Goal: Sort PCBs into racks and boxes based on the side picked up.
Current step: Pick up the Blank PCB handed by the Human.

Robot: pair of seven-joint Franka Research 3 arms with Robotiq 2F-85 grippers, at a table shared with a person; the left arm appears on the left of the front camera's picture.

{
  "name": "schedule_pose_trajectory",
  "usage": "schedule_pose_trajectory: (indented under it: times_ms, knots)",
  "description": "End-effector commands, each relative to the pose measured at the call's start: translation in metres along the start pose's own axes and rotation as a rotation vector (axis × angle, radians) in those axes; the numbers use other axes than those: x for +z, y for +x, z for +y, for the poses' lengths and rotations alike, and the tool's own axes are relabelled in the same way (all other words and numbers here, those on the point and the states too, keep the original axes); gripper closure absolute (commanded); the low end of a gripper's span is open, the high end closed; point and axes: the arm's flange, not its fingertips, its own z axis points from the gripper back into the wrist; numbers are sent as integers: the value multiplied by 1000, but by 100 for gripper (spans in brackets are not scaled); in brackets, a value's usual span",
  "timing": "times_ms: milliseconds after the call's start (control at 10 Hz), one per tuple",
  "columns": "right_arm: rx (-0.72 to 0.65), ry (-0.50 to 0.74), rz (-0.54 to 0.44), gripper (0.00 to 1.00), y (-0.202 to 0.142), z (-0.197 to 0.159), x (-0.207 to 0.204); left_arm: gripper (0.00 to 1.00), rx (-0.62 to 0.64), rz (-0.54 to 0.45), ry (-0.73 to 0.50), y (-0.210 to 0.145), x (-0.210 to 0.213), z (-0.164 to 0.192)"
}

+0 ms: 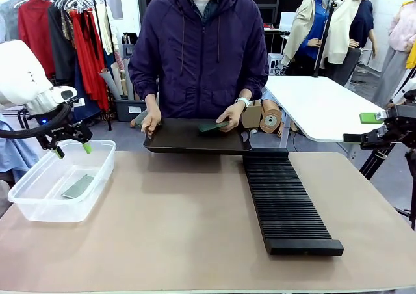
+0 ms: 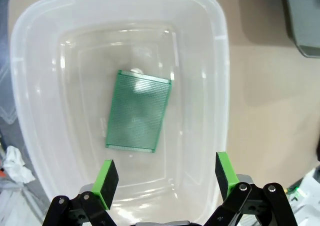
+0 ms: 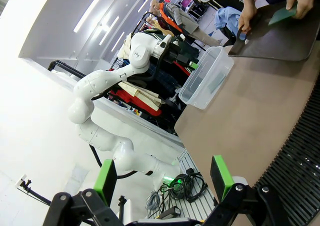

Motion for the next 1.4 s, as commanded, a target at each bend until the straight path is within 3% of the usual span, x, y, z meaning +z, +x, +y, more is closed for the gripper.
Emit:
schedule_pose_trajectory:
  times_ms: [0,100,300,500,800,1300]
  knots:
    - [5,4,0,0,0,2,0,0,-15,-1,-244,-2,13,15]
    - [5,4,0,0,0,2,0,0,-27,-1,-381,-2,18,23]
    - [5,4,0,0,0,2,0,0,-55,-6,-538,-1,22,31]
    - [5,4,0,0,0,2,0,0,-126,-24,-805,-1,27,39]
    - [5,4,0,0,0,2,0,0,-180,-49,-1052,-1,25,46]
    - [5,4,0,0,0,2,0,0,-120,-96,-1125,-15,12,53]
